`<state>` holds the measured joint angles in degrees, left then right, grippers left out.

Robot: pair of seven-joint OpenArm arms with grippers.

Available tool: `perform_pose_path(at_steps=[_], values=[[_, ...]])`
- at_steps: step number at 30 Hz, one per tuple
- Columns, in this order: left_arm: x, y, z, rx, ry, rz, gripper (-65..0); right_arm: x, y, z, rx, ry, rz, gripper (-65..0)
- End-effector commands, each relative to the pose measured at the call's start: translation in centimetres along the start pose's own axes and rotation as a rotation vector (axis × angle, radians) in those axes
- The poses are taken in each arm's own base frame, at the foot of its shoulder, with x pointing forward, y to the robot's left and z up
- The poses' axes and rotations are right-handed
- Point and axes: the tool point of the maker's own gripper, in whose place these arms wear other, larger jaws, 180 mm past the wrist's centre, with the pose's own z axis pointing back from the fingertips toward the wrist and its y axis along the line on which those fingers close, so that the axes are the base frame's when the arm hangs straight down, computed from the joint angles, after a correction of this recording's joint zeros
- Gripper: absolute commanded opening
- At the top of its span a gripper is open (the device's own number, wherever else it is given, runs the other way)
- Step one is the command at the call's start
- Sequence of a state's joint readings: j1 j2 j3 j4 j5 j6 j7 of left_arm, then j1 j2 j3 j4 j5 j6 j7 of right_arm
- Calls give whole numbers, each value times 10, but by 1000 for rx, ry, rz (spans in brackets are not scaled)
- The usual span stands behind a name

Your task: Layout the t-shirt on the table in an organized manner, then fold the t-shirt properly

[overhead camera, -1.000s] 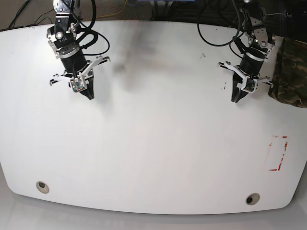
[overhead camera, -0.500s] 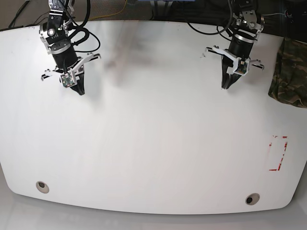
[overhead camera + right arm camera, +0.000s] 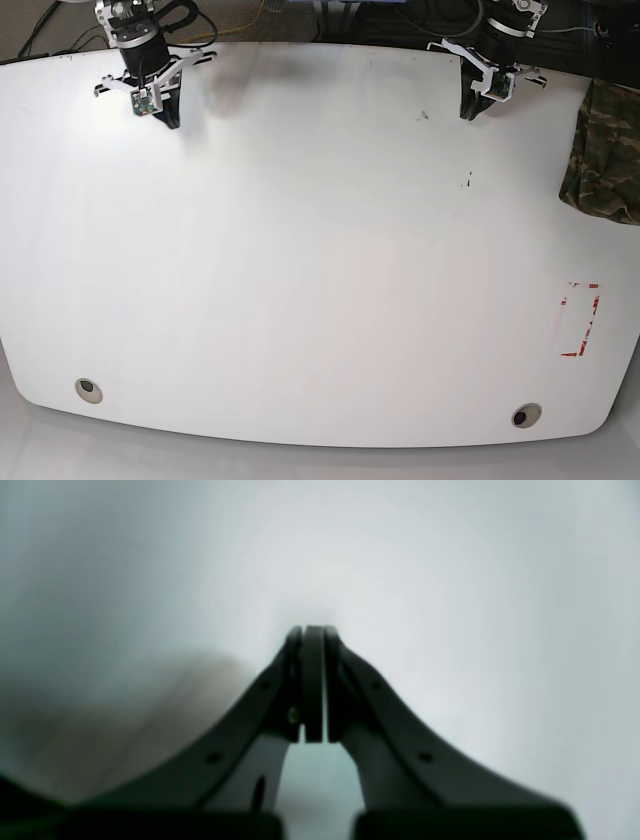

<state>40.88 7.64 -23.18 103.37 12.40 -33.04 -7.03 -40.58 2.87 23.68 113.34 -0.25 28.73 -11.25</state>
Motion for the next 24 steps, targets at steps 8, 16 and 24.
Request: perform_pose_path(at_steps=[8,16,24], values=[[-24,-11,34,-15,70,25,-624,-53,26,52,37,150,-61,-650],[-48,-23,60,-22,156,61,-624,-81,36,86,58,246,-125,-650],[-68,-32,82,-37,234,76,-624,-99,41,111,67,315,-173,-650]])
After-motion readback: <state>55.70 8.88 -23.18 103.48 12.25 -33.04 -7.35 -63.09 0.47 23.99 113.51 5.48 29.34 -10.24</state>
